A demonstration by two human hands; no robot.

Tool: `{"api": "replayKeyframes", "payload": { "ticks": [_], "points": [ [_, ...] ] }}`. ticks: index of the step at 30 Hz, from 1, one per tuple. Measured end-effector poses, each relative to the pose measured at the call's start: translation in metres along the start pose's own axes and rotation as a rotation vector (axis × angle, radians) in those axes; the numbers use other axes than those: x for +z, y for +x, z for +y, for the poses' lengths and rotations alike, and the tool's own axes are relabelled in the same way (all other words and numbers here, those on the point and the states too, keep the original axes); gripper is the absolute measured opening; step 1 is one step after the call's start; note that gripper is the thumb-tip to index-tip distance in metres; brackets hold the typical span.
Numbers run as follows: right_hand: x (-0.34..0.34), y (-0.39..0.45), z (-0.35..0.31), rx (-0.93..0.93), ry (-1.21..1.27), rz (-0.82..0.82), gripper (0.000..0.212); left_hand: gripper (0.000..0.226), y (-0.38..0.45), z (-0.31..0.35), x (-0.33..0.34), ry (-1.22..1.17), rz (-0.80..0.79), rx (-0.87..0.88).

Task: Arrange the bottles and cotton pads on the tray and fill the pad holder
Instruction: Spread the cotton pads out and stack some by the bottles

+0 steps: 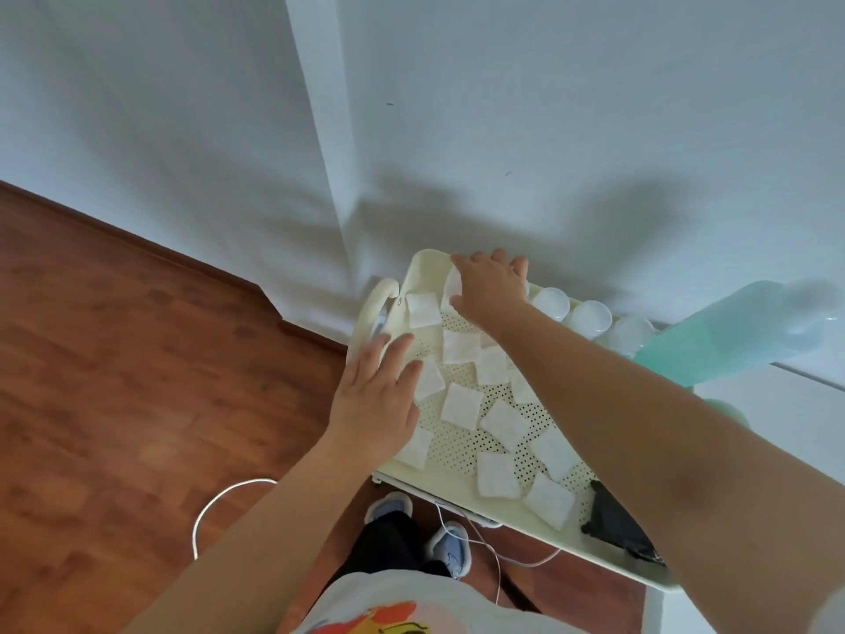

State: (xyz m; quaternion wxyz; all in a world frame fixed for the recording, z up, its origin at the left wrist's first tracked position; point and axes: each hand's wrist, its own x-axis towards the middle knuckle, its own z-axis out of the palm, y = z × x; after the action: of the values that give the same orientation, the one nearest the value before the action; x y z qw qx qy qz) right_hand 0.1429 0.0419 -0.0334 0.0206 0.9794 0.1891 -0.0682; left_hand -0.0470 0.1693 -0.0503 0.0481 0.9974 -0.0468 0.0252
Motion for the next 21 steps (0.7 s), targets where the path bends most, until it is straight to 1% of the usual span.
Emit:
{"api": "replayKeyframes", "payload": {
  "ticks": [3,6,9,13,17,19,21],
  "points": [
    [-0.003,0.002,0.004,0.001,0.028,-0.016,0.061,0.054,-0.018,0.009,0.007,0.073,-0.149,-0.148],
    [-0.004,0.003,0.004,-0.020,0.053,-0.019,0.064,0.069,-0.023,0.010,0.012,0.093,-0.270,-0.188],
    [-0.005,0.002,0.005,-0.057,0.032,-0.006,0.065,0.067,-0.019,0.008,0.012,0.002,-0.321,-0.224],
    [-0.004,0.002,0.007,-0.065,0.048,-0.005,0.066,0.055,-0.012,0.008,0.002,-0.137,-0.287,-0.235],
    [-0.004,0.002,0.010,-0.072,0.059,-0.030,0.070,0.045,0.006,0.009,-0.017,-0.355,-0.156,-0.194],
    [-0.005,0.001,0.014,-0.082,0.052,-0.051,0.073,0.045,0.025,0.007,-0.027,-0.433,-0.089,-0.140],
    [-0.007,-0.001,0.019,-0.106,0.048,-0.075,0.075,0.055,0.050,0.000,-0.036,-0.482,-0.040,-0.076]
  ]
}}
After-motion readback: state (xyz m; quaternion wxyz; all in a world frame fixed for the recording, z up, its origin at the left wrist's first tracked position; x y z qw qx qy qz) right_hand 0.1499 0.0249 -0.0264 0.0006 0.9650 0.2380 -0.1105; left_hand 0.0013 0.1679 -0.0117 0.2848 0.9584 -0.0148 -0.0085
